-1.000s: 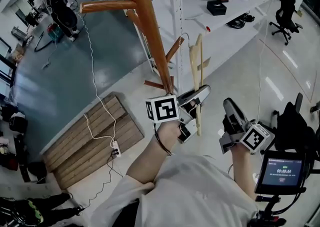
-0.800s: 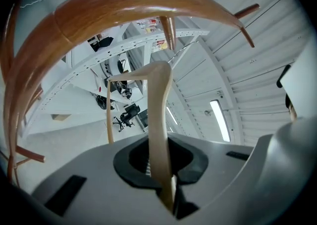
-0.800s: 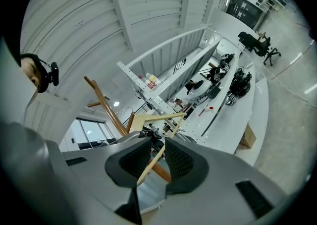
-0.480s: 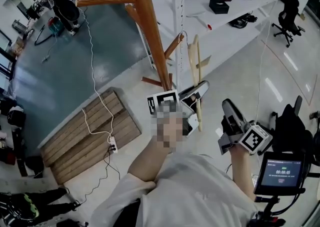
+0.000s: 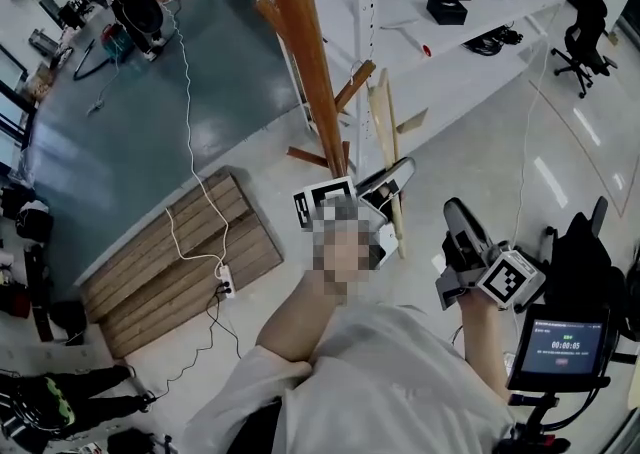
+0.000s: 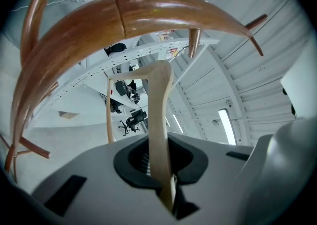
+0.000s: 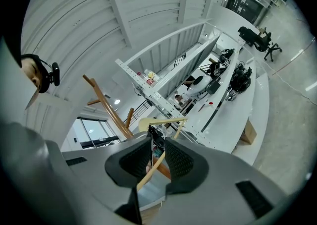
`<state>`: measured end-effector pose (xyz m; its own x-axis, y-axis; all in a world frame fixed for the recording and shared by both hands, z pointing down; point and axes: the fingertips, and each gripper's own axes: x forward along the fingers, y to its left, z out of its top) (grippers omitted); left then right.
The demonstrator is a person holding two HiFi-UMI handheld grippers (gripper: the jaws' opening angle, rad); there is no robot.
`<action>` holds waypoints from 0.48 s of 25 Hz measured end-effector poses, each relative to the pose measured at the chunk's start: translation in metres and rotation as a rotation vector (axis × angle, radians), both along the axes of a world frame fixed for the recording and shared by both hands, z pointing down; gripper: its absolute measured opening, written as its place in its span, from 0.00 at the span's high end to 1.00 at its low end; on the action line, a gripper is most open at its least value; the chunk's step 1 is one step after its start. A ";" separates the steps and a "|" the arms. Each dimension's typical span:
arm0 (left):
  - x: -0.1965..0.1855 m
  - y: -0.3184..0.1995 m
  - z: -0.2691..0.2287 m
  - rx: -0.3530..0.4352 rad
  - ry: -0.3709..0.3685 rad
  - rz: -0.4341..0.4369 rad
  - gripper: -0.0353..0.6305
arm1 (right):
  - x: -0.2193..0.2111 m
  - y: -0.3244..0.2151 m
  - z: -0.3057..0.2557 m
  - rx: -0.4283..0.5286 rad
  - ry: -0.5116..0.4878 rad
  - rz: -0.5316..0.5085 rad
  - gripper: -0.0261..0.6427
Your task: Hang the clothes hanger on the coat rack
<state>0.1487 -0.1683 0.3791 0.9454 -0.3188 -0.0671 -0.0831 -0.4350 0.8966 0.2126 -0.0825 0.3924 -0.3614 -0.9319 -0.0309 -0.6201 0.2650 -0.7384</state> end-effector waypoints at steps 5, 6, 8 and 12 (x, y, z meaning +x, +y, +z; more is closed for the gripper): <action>-0.006 0.008 0.010 -0.012 -0.014 -0.011 0.90 | -0.008 0.000 -0.002 0.015 0.004 -0.025 0.82; -0.006 0.008 0.013 -0.016 -0.016 -0.015 0.90 | -0.008 -0.002 -0.001 0.018 0.005 -0.031 0.82; -0.006 0.007 0.020 -0.023 -0.023 -0.024 0.90 | -0.005 -0.004 0.004 0.003 -0.002 -0.029 0.82; -0.011 0.005 0.030 -0.040 -0.036 -0.044 0.90 | -0.008 -0.009 0.008 -0.001 -0.010 -0.046 0.82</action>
<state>0.1379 -0.1638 0.4087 0.9319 -0.3621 -0.0194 -0.1341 -0.3939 0.9093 0.2043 -0.0914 0.4008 -0.4038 -0.9142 -0.0339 -0.5995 0.2925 -0.7451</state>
